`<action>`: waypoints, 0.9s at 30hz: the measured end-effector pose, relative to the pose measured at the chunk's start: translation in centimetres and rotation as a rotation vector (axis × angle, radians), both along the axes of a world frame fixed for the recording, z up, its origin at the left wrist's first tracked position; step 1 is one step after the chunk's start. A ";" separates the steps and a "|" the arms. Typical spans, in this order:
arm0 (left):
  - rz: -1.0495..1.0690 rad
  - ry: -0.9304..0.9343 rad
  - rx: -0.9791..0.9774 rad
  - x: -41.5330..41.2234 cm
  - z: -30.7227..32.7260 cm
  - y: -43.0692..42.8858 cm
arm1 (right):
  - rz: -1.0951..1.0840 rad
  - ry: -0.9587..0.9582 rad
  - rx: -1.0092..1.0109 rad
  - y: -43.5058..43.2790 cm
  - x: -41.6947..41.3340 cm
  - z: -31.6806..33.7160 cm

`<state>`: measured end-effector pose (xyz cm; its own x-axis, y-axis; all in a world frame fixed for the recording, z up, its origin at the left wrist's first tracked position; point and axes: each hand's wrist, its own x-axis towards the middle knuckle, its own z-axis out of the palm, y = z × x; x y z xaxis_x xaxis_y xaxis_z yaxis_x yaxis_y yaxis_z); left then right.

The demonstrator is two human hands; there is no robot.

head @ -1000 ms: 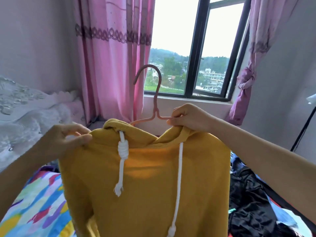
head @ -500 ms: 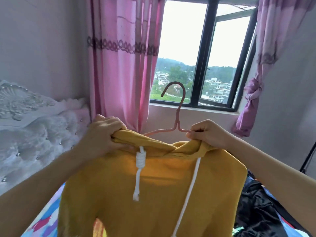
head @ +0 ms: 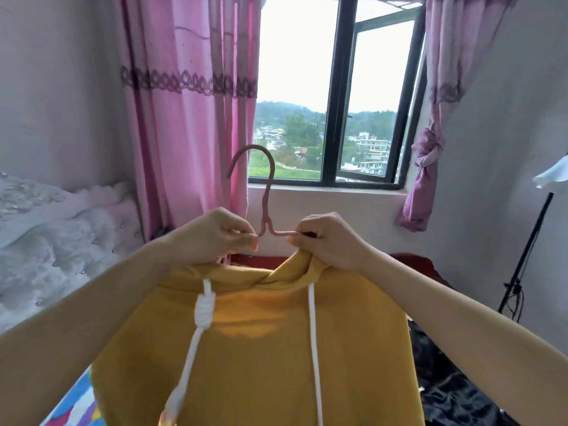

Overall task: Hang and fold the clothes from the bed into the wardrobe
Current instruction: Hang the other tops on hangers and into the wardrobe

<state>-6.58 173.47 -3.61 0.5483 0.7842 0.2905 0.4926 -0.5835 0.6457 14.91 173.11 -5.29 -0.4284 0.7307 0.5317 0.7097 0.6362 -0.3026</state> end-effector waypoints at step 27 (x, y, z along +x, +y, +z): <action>0.424 -0.119 0.425 -6.7 -0.7 1.7 | -0.274 0.733 -0.172 1.5 9.2 -1.1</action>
<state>-13.31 175.14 -4.32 0.1581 0.7292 0.6657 0.6770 -0.5708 0.4645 24.08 174.63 -6.35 0.1929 0.8565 0.4788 0.4167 0.3702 -0.8302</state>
